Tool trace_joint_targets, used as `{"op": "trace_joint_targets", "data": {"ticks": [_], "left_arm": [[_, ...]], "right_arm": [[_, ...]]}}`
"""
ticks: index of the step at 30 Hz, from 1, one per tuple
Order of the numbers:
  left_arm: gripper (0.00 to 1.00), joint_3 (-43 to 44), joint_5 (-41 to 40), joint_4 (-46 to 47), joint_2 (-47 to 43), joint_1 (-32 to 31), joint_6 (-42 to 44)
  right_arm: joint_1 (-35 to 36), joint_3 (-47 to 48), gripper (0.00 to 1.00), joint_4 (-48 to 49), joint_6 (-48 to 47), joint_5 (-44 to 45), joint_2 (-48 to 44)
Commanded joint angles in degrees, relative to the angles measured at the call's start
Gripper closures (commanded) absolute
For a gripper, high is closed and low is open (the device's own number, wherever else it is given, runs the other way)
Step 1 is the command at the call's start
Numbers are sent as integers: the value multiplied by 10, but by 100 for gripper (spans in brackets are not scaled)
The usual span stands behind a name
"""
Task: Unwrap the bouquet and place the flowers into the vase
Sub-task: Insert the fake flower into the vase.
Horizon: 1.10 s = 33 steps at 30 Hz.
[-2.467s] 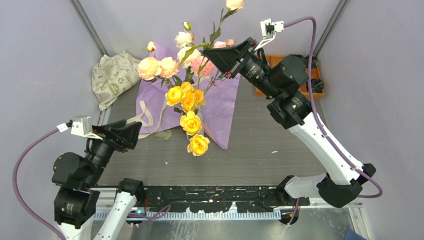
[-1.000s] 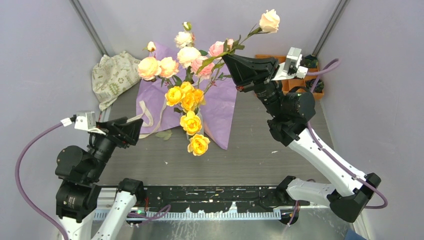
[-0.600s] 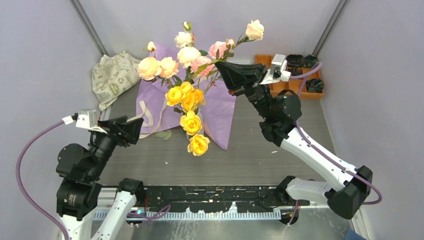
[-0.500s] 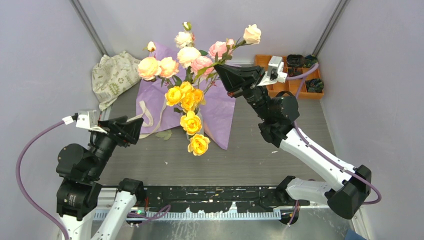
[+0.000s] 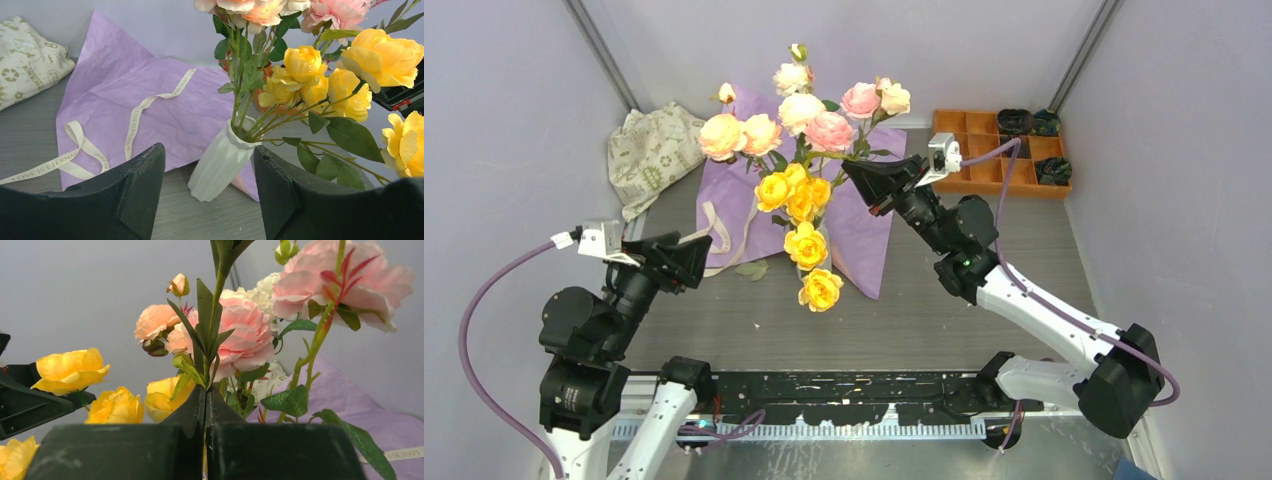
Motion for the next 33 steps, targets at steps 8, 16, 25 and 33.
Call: {"op": "trace_joint_targets", "data": {"ticks": [8, 16, 25, 33], "left_arm": [[34, -8, 3, 40, -13, 3, 8], [34, -12, 5, 44, -6, 3, 7], [34, -9, 10, 44, -2, 3, 4], [34, -3, 8, 37, -5, 3, 8]], "right_arm": [[27, -7, 99, 8, 30, 6, 39], [62, -26, 99, -11, 22, 35, 71], [91, -38, 99, -42, 7, 73, 121], [113, -30, 99, -84, -10, 115, 144]]}}
